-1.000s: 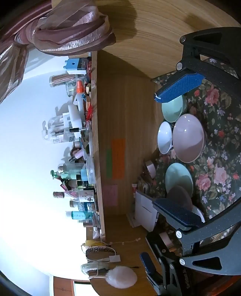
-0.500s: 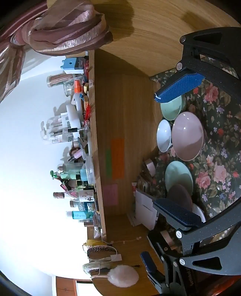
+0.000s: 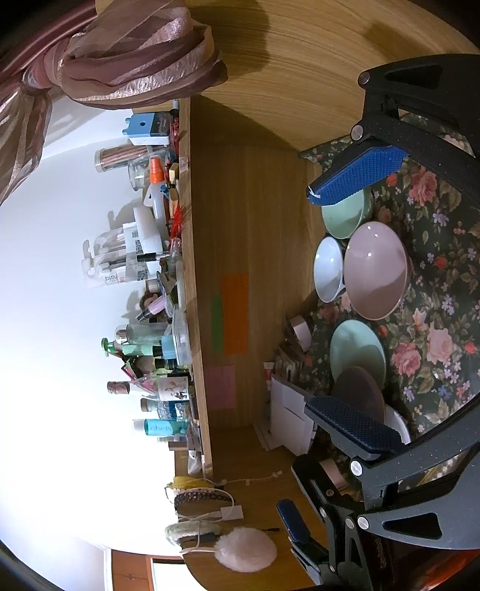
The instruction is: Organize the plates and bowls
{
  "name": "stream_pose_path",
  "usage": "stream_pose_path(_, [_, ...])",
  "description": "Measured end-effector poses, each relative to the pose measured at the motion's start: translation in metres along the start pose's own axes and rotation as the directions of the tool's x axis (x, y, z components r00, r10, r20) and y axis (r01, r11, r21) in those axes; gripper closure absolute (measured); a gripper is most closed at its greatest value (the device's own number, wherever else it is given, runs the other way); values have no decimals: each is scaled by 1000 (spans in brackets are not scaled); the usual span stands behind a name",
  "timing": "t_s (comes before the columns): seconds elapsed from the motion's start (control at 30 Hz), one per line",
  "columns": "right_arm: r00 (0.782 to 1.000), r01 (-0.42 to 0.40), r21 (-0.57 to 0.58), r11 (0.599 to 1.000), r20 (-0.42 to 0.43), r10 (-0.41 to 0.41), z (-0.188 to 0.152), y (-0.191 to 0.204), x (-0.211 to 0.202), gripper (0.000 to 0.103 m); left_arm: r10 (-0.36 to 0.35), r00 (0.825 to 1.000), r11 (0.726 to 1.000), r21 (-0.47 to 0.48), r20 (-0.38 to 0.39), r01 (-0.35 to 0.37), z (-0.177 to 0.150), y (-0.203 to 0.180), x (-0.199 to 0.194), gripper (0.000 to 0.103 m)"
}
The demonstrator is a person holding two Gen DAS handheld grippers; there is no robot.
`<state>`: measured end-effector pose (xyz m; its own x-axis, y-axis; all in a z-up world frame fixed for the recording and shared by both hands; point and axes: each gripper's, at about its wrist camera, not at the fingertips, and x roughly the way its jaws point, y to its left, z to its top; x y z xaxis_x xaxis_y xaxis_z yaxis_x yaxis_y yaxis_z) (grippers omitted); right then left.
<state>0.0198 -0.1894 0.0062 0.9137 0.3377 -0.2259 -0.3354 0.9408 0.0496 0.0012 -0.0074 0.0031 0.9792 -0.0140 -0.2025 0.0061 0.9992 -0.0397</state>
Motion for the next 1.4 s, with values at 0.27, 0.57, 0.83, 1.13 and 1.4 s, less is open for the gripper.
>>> stream_pose_path(0.27, [1000, 0, -2, 1000, 1, 0, 1, 1, 0, 0, 3, 1000, 1000, 0, 3, -3, -1, -1, 0, 0])
stream_pose_path(0.57, [1000, -4, -4, 1000, 1, 4, 2, 3, 0, 0, 3, 1000, 1000, 0, 2, -3, 0, 0, 2, 0])
stream_pose_path(0.83, [1000, -5, -4, 1000, 0, 5, 2, 3, 1, 0, 3, 1000, 1000, -1, 2, -3, 0, 0, 2, 0])
stream_pose_path(1.13, [1000, -4, -4, 1000, 0, 4, 2, 3, 2, 0, 4, 1000, 1000, -3, 2, -4, 0, 0, 3, 0])
stream_pose_path(1.4, [1000, -4, -4, 1000, 0, 4, 2, 3, 2, 0, 3, 1000, 1000, -1, 3, -3, 0, 0, 3, 0])
